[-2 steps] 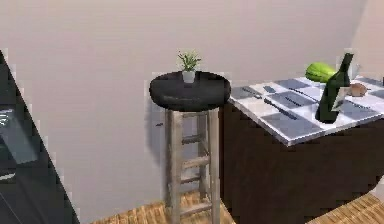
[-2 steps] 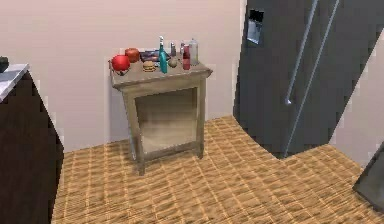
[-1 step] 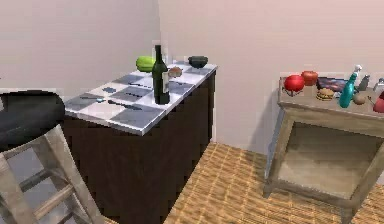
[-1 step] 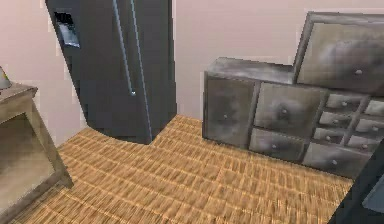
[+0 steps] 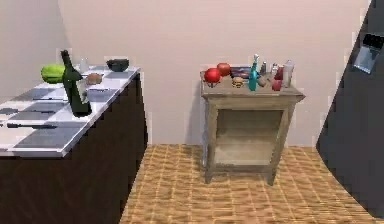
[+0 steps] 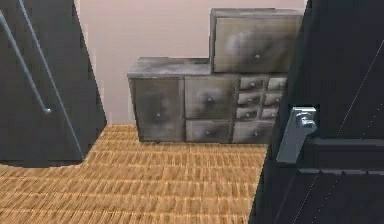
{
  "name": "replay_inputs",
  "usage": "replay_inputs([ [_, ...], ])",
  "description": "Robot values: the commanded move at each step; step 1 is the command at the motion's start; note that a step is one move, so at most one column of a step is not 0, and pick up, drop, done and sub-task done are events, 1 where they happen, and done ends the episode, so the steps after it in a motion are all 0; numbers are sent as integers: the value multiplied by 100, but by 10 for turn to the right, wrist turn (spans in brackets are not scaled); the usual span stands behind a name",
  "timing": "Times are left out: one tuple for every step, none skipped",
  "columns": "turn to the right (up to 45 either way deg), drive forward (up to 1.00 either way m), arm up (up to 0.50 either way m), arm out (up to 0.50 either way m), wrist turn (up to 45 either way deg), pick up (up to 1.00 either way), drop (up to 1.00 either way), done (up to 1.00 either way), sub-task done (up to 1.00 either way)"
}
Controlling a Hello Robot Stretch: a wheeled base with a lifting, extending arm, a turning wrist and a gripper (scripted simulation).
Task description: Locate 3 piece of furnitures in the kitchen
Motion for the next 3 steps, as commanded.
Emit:
replay_inputs([
  [0,60,0,0,0,0,0,0,0],
  [210,0,0,0,0,0,0,0,0],
  [0,0,0,0,0,0,0,0,100],
])
